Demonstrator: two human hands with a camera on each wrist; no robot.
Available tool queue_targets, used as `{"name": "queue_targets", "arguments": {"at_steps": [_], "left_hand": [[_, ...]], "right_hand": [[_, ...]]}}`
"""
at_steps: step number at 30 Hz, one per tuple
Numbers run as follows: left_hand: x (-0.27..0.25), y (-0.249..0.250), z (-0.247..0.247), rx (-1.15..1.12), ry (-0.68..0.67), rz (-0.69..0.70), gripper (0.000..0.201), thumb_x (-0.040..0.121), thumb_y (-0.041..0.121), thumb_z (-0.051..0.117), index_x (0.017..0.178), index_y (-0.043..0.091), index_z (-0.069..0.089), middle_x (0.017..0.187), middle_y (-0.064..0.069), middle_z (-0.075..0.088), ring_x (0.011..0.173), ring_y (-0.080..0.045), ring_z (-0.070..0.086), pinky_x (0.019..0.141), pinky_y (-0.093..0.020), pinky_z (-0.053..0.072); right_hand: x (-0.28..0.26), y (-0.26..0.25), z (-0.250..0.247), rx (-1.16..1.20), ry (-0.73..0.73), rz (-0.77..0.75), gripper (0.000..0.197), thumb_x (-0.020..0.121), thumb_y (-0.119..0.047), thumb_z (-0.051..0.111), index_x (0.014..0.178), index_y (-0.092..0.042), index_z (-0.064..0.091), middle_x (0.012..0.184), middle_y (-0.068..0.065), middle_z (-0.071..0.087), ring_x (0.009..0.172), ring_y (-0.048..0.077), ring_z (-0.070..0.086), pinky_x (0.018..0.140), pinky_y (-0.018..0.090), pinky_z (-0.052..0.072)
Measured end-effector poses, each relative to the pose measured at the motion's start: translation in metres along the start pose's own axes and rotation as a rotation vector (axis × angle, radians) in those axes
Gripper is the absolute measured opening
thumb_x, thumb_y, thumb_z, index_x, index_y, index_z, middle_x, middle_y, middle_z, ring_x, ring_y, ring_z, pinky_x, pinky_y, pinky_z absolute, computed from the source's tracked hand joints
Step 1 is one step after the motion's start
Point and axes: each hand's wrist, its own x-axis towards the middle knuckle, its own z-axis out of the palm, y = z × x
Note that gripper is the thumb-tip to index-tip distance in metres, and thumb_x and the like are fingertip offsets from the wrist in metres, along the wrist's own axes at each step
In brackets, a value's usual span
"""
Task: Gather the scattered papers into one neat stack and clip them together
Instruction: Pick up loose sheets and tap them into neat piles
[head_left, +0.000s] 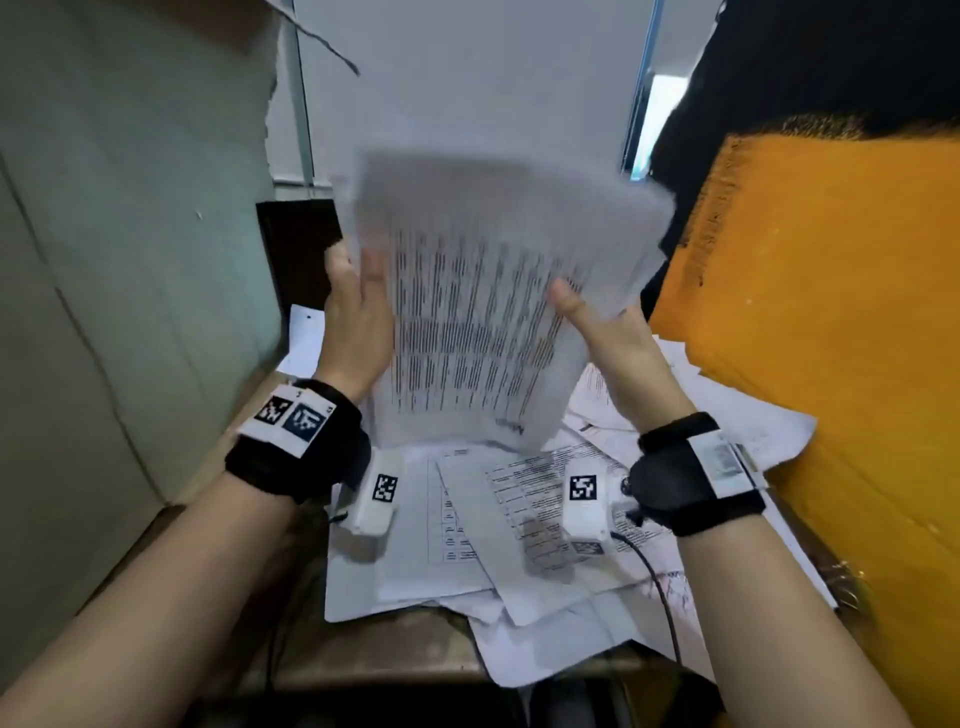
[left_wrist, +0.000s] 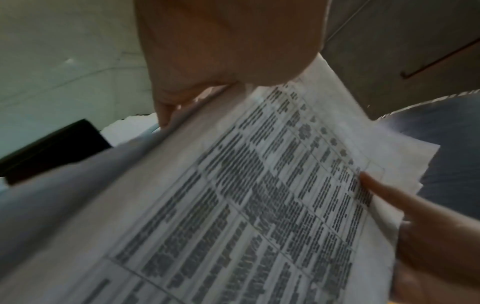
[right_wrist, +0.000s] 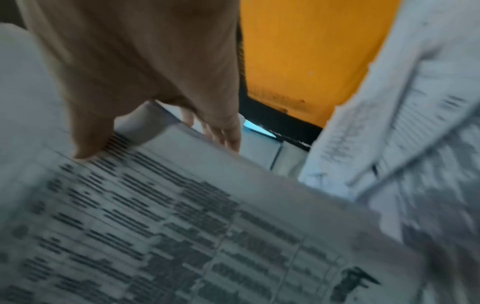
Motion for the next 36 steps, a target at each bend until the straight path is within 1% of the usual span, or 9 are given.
{"name": "queue_targets", "arguments": {"at_steps": [4, 8, 12, 17, 22, 27, 29, 32, 36], "left_hand": [[-0.012, -0.022, 0.011, 0.032, -0.018, -0.115, 0.048, 0.104, 0.035, 0.025, 0.135, 0.000, 0.035, 0.111, -0.016, 0.057, 0.104, -0.026, 0.052, 0.075, -0.020, 0.030], [0.001, 0.001, 0.029, -0.055, 0.119, -0.022, 0.041, 0.104, 0.008, 0.029, 0.140, -0.009, 0.026, 0.113, -0.003, 0.053, 0.078, 0.016, 0.045, 0.069, 0.011, 0.023], [0.013, 0.005, 0.025, -0.047, 0.115, 0.044, 0.043, 0.104, 0.011, 0.029, 0.142, -0.010, 0.022, 0.096, 0.024, 0.039, 0.078, 0.033, 0.044, 0.069, 0.011, 0.026], [0.007, -0.090, 0.026, 0.211, -0.302, -0.504, 0.050, 0.101, 0.032, 0.026, 0.141, 0.002, 0.029, 0.119, -0.018, 0.057, 0.123, -0.037, 0.048, 0.094, -0.038, 0.040], [0.011, -0.122, 0.027, 0.288, -0.202, -0.487, 0.034, 0.101, 0.021, 0.032, 0.124, -0.002, 0.043, 0.114, -0.009, 0.049, 0.101, -0.024, 0.046, 0.080, -0.030, 0.033], [0.021, -0.155, 0.017, 0.347, -0.280, -0.514, 0.035, 0.098, 0.011, 0.038, 0.064, 0.011, 0.043, 0.067, -0.004, 0.042, 0.073, -0.025, 0.045, 0.077, -0.035, 0.041], [0.020, -0.174, 0.013, 0.336, -0.336, -0.611, 0.035, 0.097, 0.012, 0.040, 0.062, 0.016, 0.043, 0.066, -0.003, 0.045, 0.078, -0.024, 0.049, 0.084, -0.044, 0.049], [0.015, -0.190, 0.012, 0.231, -0.389, -0.655, 0.022, 0.091, 0.011, 0.041, 0.071, 0.007, 0.048, 0.069, -0.013, 0.043, 0.071, -0.025, 0.048, 0.061, -0.049, 0.050], [0.006, -0.176, 0.014, -0.103, -0.275, -0.762, 0.024, 0.094, -0.003, 0.036, 0.095, -0.003, 0.060, 0.081, -0.017, 0.062, 0.065, -0.024, 0.060, 0.042, -0.030, 0.053]], "right_hand": [[-0.007, 0.011, 0.016, 0.108, 0.043, 0.128, 0.079, 0.063, -0.057, 0.081, 0.129, -0.018, 0.057, 0.119, 0.001, 0.069, 0.114, 0.023, 0.063, 0.104, 0.052, 0.044], [0.008, -0.013, 0.034, 0.212, 0.200, 0.022, 0.068, 0.074, -0.039, 0.079, 0.131, -0.015, 0.051, 0.123, 0.002, 0.064, 0.113, 0.016, 0.061, 0.103, 0.039, 0.045], [0.021, -0.020, 0.030, 0.218, 0.165, -0.011, 0.045, 0.081, -0.029, 0.076, 0.120, -0.019, 0.057, 0.121, 0.002, 0.066, 0.113, 0.016, 0.062, 0.099, 0.032, 0.049], [-0.002, 0.068, 0.022, -0.100, -0.226, 0.496, 0.015, 0.086, -0.004, 0.067, 0.100, -0.004, 0.063, 0.101, 0.011, 0.069, 0.089, 0.023, 0.068, 0.081, 0.032, 0.057], [0.010, 0.093, 0.035, 0.038, 0.029, 0.451, 0.015, 0.088, -0.007, 0.067, 0.102, -0.003, 0.063, 0.091, 0.008, 0.068, 0.080, 0.019, 0.064, 0.059, 0.016, 0.053], [0.035, 0.113, 0.025, 0.115, 0.111, 0.581, 0.046, 0.094, -0.013, 0.062, 0.133, 0.004, 0.042, 0.118, 0.007, 0.065, 0.091, 0.015, 0.062, 0.081, 0.031, 0.052], [0.036, 0.123, 0.023, 0.010, 0.119, 0.666, 0.049, 0.096, -0.013, 0.058, 0.139, 0.001, 0.039, 0.101, 0.008, 0.066, 0.078, 0.017, 0.056, 0.074, 0.036, 0.054], [0.030, 0.129, 0.022, -0.078, 0.082, 0.736, 0.022, 0.097, -0.014, 0.055, 0.118, -0.014, 0.048, 0.064, -0.002, 0.054, 0.058, 0.011, 0.042, 0.071, 0.035, 0.047], [0.032, 0.145, 0.022, -0.176, 0.040, 0.677, 0.034, 0.095, -0.024, 0.050, 0.129, -0.022, 0.047, 0.112, 0.000, 0.061, 0.091, 0.016, 0.051, 0.083, 0.036, 0.050]]}}
